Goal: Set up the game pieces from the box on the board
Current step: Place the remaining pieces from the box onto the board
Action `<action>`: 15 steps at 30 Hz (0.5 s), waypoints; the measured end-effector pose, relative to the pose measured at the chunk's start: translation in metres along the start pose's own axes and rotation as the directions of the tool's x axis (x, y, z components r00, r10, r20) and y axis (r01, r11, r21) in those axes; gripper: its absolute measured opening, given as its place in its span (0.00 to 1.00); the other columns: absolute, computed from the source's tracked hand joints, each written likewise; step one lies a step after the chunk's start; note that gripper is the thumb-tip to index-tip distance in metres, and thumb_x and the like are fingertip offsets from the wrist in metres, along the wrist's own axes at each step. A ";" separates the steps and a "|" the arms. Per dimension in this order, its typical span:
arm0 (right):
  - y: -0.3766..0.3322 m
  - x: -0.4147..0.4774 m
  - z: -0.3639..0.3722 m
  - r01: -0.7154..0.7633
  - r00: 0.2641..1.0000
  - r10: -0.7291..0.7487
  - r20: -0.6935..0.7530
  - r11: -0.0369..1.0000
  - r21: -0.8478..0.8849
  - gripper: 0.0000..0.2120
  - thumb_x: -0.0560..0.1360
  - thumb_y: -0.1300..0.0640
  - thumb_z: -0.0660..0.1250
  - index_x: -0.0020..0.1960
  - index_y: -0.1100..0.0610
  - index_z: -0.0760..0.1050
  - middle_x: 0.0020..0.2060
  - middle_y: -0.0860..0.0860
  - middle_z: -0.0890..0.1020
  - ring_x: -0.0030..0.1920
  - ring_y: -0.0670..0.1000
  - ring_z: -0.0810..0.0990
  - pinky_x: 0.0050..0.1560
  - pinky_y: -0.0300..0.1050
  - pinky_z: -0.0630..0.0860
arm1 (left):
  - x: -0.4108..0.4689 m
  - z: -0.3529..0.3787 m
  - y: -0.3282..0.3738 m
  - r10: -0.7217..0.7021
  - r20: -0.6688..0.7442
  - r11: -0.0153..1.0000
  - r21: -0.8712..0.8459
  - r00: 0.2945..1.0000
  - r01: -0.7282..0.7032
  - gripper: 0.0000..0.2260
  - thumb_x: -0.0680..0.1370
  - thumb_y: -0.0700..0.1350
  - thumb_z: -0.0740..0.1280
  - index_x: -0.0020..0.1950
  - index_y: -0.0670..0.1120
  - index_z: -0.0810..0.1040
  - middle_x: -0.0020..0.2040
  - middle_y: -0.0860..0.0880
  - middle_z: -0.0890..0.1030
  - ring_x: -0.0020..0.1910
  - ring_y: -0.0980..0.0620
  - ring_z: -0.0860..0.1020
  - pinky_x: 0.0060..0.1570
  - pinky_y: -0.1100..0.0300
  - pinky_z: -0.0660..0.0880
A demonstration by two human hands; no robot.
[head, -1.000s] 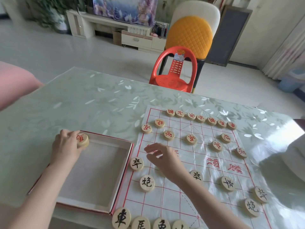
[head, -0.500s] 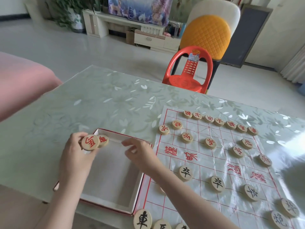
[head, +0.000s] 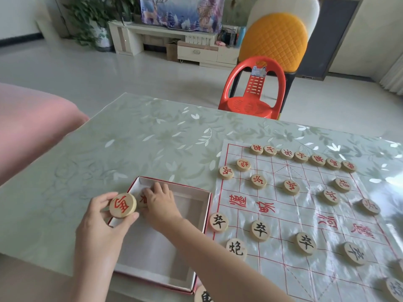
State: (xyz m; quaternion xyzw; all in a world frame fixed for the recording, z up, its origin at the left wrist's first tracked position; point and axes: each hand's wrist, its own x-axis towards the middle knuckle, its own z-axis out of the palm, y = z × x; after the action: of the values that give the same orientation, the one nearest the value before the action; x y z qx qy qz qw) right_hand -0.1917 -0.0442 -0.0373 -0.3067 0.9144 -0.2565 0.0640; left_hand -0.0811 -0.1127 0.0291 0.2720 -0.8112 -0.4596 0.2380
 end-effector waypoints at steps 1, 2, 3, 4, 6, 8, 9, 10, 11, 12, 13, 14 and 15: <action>0.002 -0.005 -0.004 0.002 1.000 -0.002 -0.006 0.999 0.035 0.16 0.74 0.56 0.62 0.60 0.62 0.72 0.56 0.60 0.70 0.59 0.60 0.66 0.61 0.51 0.64 | -0.001 0.002 0.001 0.007 0.007 1.000 0.000 1.000 -0.007 0.23 0.64 0.35 0.76 0.55 0.46 0.74 0.50 0.49 0.79 0.45 0.49 0.77 0.42 0.67 0.67; 0.004 -0.010 -0.011 0.011 1.000 -0.009 -0.029 0.997 0.073 0.16 0.74 0.56 0.63 0.59 0.62 0.72 0.55 0.60 0.71 0.58 0.60 0.67 0.60 0.51 0.65 | -0.002 0.005 0.002 0.013 0.014 1.000 0.002 1.000 -0.013 0.22 0.64 0.36 0.77 0.54 0.48 0.74 0.50 0.50 0.79 0.45 0.48 0.77 0.39 0.70 0.67; 0.009 -0.016 -0.020 0.020 0.998 -0.013 -0.067 0.993 0.114 0.17 0.73 0.56 0.65 0.60 0.61 0.72 0.54 0.60 0.72 0.57 0.60 0.67 0.60 0.51 0.65 | -0.003 0.008 0.004 0.019 0.025 1.000 0.001 0.999 -0.019 0.22 0.64 0.36 0.77 0.53 0.50 0.74 0.49 0.51 0.79 0.45 0.48 0.77 0.39 0.73 0.67; 0.014 -0.022 -0.031 0.027 0.994 -0.009 -0.107 0.987 0.160 0.20 0.72 0.56 0.67 0.61 0.61 0.72 0.55 0.59 0.72 0.56 0.59 0.68 0.61 0.49 0.65 | -0.003 0.012 0.007 0.027 0.038 1.000 -0.007 0.999 -0.027 0.22 0.64 0.36 0.77 0.52 0.51 0.74 0.49 0.51 0.79 0.45 0.48 0.77 0.39 0.74 0.68; 0.030 -0.032 -0.056 0.032 0.983 0.017 -0.182 0.965 0.261 0.24 0.70 0.57 0.70 0.64 0.60 0.70 0.55 0.58 0.73 0.57 0.58 0.69 0.61 0.44 0.64 | -0.002 0.023 0.015 0.048 0.069 0.999 -0.010 0.996 -0.048 0.22 0.64 0.36 0.77 0.51 0.52 0.73 0.48 0.52 0.79 0.46 0.48 0.77 0.42 0.65 0.69; 0.051 -0.041 -0.083 0.018 0.964 0.071 -0.255 0.943 0.332 0.25 0.69 0.59 0.71 0.64 0.60 0.70 0.54 0.58 0.74 0.56 0.56 0.72 0.59 0.40 0.65 | -0.001 0.037 0.024 0.070 0.096 0.998 -0.001 0.993 -0.070 0.22 0.63 0.38 0.77 0.52 0.50 0.74 0.48 0.52 0.78 0.46 0.48 0.78 0.44 0.58 0.68; 0.065 -0.044 -0.096 -0.003 0.955 0.108 -0.275 0.934 0.357 0.25 0.68 0.59 0.72 0.63 0.59 0.70 0.54 0.57 0.75 0.55 0.55 0.73 0.58 0.39 0.67 | 0.000 0.046 0.028 0.082 0.108 0.997 -0.002 0.991 -0.082 0.22 0.63 0.38 0.78 0.52 0.50 0.73 0.48 0.52 0.79 0.46 0.48 0.78 0.45 0.57 0.68; 0.080 -0.046 -0.109 -0.032 0.949 0.144 -0.279 0.929 0.369 0.25 0.68 0.59 0.72 0.63 0.59 0.70 0.53 0.56 0.75 0.54 0.54 0.74 0.58 0.40 0.68 | 0.001 0.056 0.033 0.092 0.122 0.996 -0.004 0.988 -0.092 0.22 0.63 0.40 0.78 0.52 0.50 0.73 0.47 0.52 0.79 0.46 0.48 0.78 0.45 0.57 0.69; 0.095 -0.046 -0.120 -0.066 0.945 0.178 -0.276 0.926 0.371 0.26 0.68 0.59 0.73 0.64 0.59 0.70 0.53 0.55 0.75 0.54 0.54 0.74 0.57 0.42 0.69 | 0.004 0.067 0.038 0.103 0.137 0.995 -0.007 0.985 -0.103 0.22 0.62 0.41 0.78 0.52 0.50 0.73 0.47 0.52 0.79 0.46 0.48 0.78 0.45 0.57 0.69; 0.110 -0.045 -0.132 -0.100 0.938 0.212 -0.275 0.923 0.371 0.26 0.68 0.58 0.73 0.64 0.58 0.69 0.52 0.54 0.75 0.54 0.54 0.74 0.57 0.43 0.71 | 0.007 0.080 0.043 0.118 0.158 0.993 -0.009 0.980 -0.118 0.22 0.62 0.41 0.78 0.52 0.50 0.74 0.47 0.52 0.79 0.47 0.48 0.79 0.46 0.57 0.70; 0.124 -0.043 -0.142 -0.129 0.929 0.245 -0.279 0.918 0.374 0.26 0.68 0.58 0.73 0.64 0.58 0.69 0.52 0.54 0.75 0.55 0.54 0.74 0.56 0.43 0.71 | 0.011 0.095 0.050 0.137 0.185 0.990 -0.011 0.973 -0.137 0.22 0.62 0.42 0.78 0.52 0.50 0.74 0.47 0.52 0.78 0.47 0.48 0.79 0.47 0.58 0.70; 0.138 -0.041 -0.152 -0.151 0.917 0.272 -0.292 0.914 0.377 0.26 0.68 0.58 0.73 0.63 0.58 0.69 0.53 0.55 0.75 0.55 0.55 0.74 0.56 0.44 0.72 | 0.017 0.112 0.058 0.159 0.216 0.987 -0.013 0.963 -0.160 0.22 0.62 0.42 0.79 0.52 0.49 0.74 0.47 0.52 0.78 0.47 0.49 0.78 0.47 0.59 0.71; 0.150 -0.038 -0.162 -0.162 0.905 0.289 -0.313 0.913 0.375 0.26 0.68 0.59 0.73 0.63 0.58 0.69 0.54 0.55 0.75 0.56 0.55 0.74 0.56 0.44 0.72 | 0.024 0.131 0.066 0.186 0.247 0.982 -0.014 0.951 -0.189 0.22 0.62 0.43 0.79 0.52 0.47 0.75 0.48 0.52 0.79 0.47 0.49 0.78 0.47 0.59 0.71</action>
State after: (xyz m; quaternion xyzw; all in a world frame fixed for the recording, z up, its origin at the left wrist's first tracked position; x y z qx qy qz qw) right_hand -0.2848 0.1503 0.0240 -0.1292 0.8816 -0.4533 -0.0236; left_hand -0.1969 -0.0196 0.0295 0.1354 -0.8588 -0.4614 0.1764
